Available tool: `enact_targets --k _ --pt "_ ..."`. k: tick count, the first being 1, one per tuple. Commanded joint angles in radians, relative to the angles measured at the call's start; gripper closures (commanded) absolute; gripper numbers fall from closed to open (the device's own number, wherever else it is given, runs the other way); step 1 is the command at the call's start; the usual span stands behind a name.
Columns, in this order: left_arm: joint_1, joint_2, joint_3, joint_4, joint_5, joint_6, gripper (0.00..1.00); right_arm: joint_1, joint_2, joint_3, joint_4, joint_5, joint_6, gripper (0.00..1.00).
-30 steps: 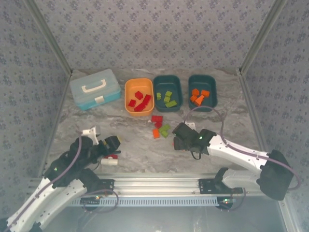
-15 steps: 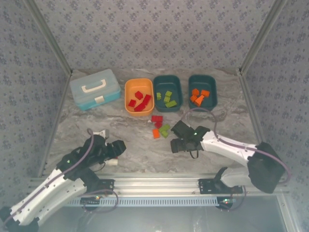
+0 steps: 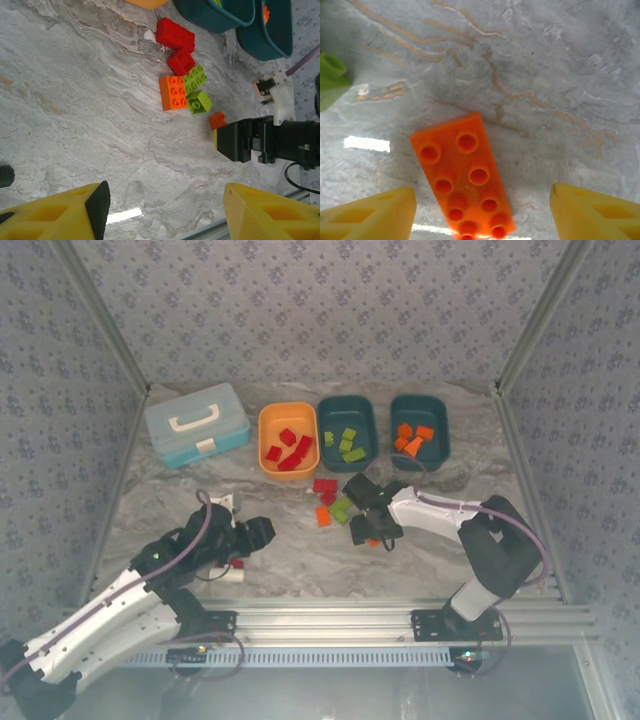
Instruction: Sort the legos into containers by color
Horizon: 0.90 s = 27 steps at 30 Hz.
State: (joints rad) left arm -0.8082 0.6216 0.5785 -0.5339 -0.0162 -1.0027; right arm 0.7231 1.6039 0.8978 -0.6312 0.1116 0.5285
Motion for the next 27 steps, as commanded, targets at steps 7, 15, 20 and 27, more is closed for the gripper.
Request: enact_targets --k 7,15,20,27 --pt "-0.009 0.015 0.057 0.025 -0.003 0.037 0.36 -0.092 0.032 0.03 0.024 -0.041 -0.025 0.41" --pt "-0.025 0.054 0.032 0.092 0.001 0.025 0.36 -0.073 0.053 -0.002 0.085 -0.04 0.036 0.62" --pt "-0.067 0.109 0.035 0.135 -0.013 0.028 0.36 -0.055 -0.008 -0.003 0.076 0.017 0.067 0.73" --pt "-0.106 0.239 0.067 0.227 -0.011 0.024 0.37 -0.143 -0.19 0.136 -0.07 0.066 0.024 0.74"
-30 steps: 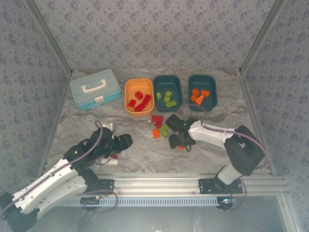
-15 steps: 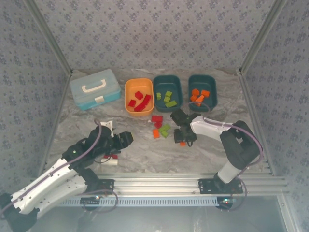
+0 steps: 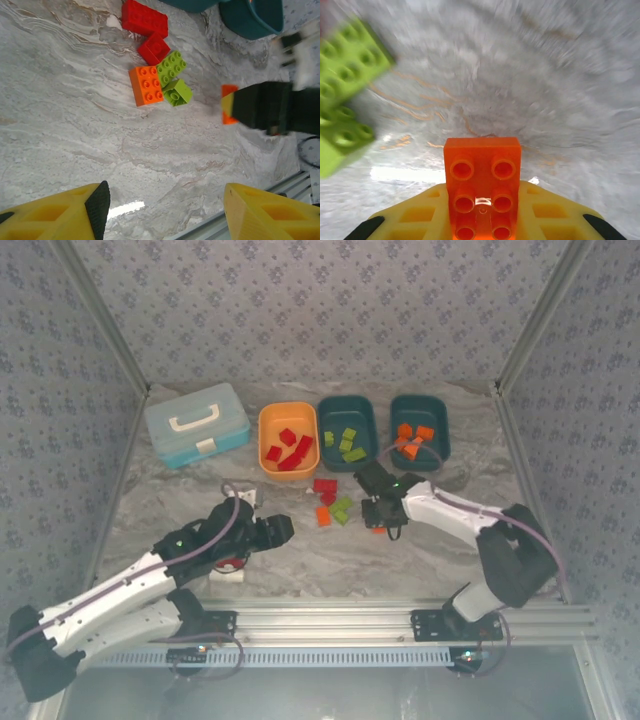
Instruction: Sort the legos into containers by color
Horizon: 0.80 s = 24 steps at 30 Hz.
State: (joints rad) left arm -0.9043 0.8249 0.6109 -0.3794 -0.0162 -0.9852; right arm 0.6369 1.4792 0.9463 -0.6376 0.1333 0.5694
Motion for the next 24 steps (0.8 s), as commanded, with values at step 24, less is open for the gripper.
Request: enact_targets --k 24 --pt "-0.012 0.222 0.199 0.096 0.0 0.034 0.37 -0.603 0.704 0.904 0.176 -0.309 0.024 0.76"
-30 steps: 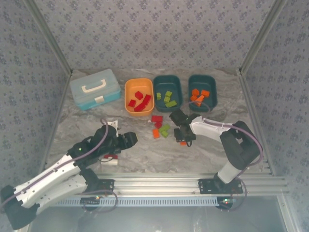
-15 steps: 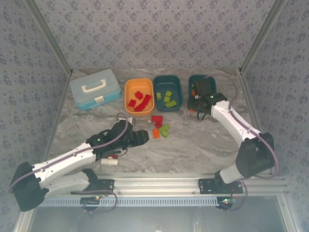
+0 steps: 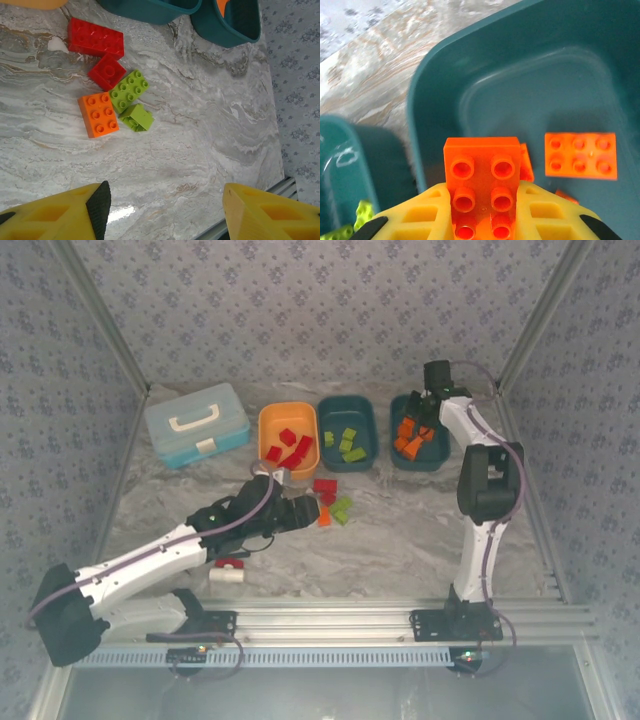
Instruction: Sort the legos into containers by color
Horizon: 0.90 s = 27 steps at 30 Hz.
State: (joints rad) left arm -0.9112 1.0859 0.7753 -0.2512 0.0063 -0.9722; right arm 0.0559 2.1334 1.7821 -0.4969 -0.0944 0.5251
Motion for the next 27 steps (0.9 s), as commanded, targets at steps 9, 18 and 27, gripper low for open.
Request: enact_targets --k 9,18,27 --pt "-0.008 -0.087 0.016 -0.065 -0.052 0.0 0.37 -0.069 0.174 0.097 0.171 -0.147 0.334 0.76" --pt "-0.035 -0.071 0.033 -0.069 -0.08 -0.002 0.37 -0.076 0.205 0.125 0.182 -0.095 0.416 0.76" --pt "-0.069 -0.018 0.048 -0.069 -0.092 0.002 0.37 -0.068 0.247 0.189 0.084 -0.051 0.461 0.72"
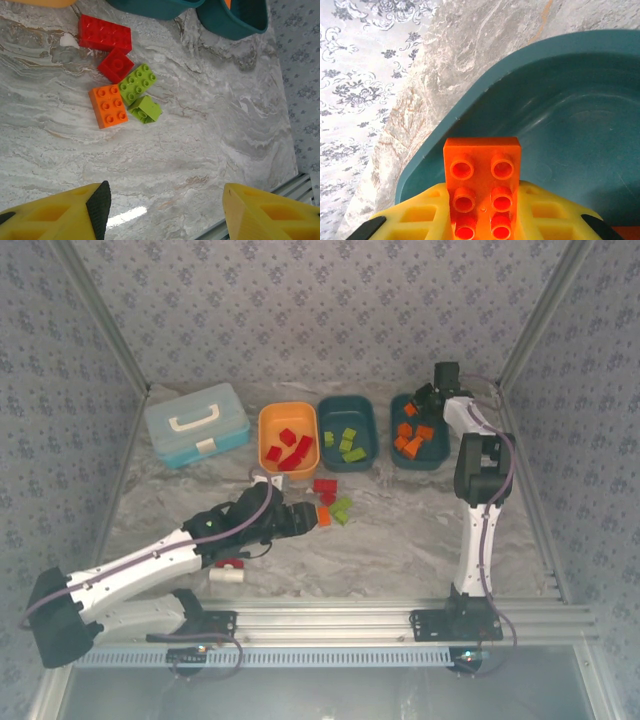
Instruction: Sort the legos into containers by color
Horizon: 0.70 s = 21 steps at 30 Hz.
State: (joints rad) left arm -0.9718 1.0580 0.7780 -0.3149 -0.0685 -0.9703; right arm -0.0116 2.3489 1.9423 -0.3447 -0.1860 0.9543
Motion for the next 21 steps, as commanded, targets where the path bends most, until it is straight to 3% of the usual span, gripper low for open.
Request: enact_targets --k 1,5,12,21 --pt "-0.01 0.013 0.047 -0.006 -0.016 0.002 0.37 -0.001 0.029 0.027 -0.072 0.043 0.032 0.71" --pt "-0.01 0.021 0.053 -0.011 -0.013 0.003 0.37 -0.001 0.023 0.03 -0.085 0.048 0.019 0.59" --pt "-0.01 0.014 0.074 -0.064 -0.019 0.005 0.37 0.015 -0.032 0.026 -0.095 0.074 -0.01 0.48" --pt "-0.009 -0.003 0.102 -0.149 -0.028 0.022 0.37 0.089 -0.254 -0.11 -0.064 0.121 -0.102 0.47"
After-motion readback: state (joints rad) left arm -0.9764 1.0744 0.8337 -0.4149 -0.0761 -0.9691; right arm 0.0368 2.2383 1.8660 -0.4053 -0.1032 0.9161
